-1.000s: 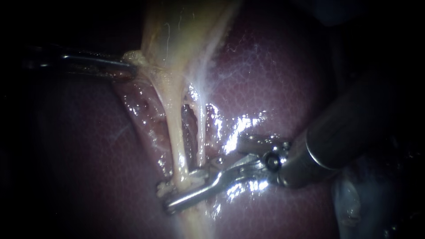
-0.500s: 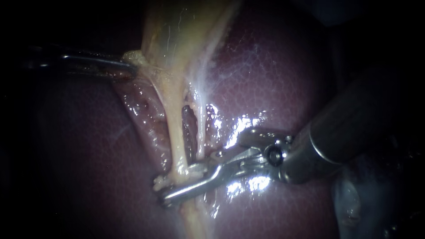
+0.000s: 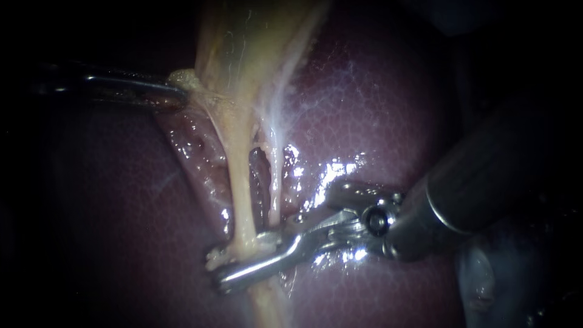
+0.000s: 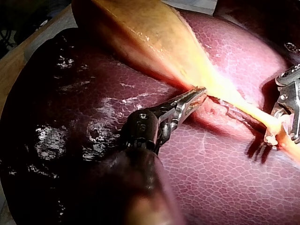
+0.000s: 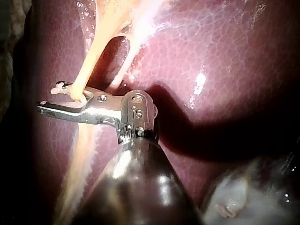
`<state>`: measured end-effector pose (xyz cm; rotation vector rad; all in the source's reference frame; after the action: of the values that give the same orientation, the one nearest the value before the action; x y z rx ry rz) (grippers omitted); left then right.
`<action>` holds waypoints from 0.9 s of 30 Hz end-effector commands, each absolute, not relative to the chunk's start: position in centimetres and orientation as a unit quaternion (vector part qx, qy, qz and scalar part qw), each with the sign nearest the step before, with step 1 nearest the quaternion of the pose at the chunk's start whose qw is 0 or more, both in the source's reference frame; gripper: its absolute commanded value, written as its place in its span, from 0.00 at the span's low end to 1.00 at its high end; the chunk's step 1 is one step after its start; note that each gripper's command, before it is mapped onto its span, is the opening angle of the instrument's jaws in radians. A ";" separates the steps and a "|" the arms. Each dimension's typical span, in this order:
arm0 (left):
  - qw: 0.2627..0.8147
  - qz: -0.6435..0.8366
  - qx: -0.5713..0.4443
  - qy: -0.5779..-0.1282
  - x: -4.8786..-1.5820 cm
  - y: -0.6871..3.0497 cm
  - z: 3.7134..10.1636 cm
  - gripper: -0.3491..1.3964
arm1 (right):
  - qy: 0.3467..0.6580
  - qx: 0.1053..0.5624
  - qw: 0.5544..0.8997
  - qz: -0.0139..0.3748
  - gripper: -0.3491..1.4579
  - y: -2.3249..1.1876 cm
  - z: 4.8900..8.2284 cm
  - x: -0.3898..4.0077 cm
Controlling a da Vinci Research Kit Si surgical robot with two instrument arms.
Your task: Clipping first clip left tube
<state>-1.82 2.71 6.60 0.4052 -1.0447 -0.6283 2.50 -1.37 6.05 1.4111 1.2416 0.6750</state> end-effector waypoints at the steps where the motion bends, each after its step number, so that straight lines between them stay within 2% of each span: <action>1: 0.801 -0.293 0.189 -0.487 -1.82 2.71 6.60 0.00 | 0.524 0.593 0.542 0.283 0.33 -1.36 6.06 2.50; 10: 0.801 -0.293 0.189 -0.487 -1.82 2.71 6.61 0.00 | 0.525 0.589 0.543 0.287 0.01 -1.33 6.12 2.47; 27: 0.801 -0.293 0.189 -0.487 -1.82 2.71 6.61 0.00 | 0.528 0.579 0.543 0.301 0.00 -1.33 6.16 2.44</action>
<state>-1.82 2.71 6.61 0.4045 -1.0448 -0.6285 2.44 -1.33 6.16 1.3760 1.2534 0.7133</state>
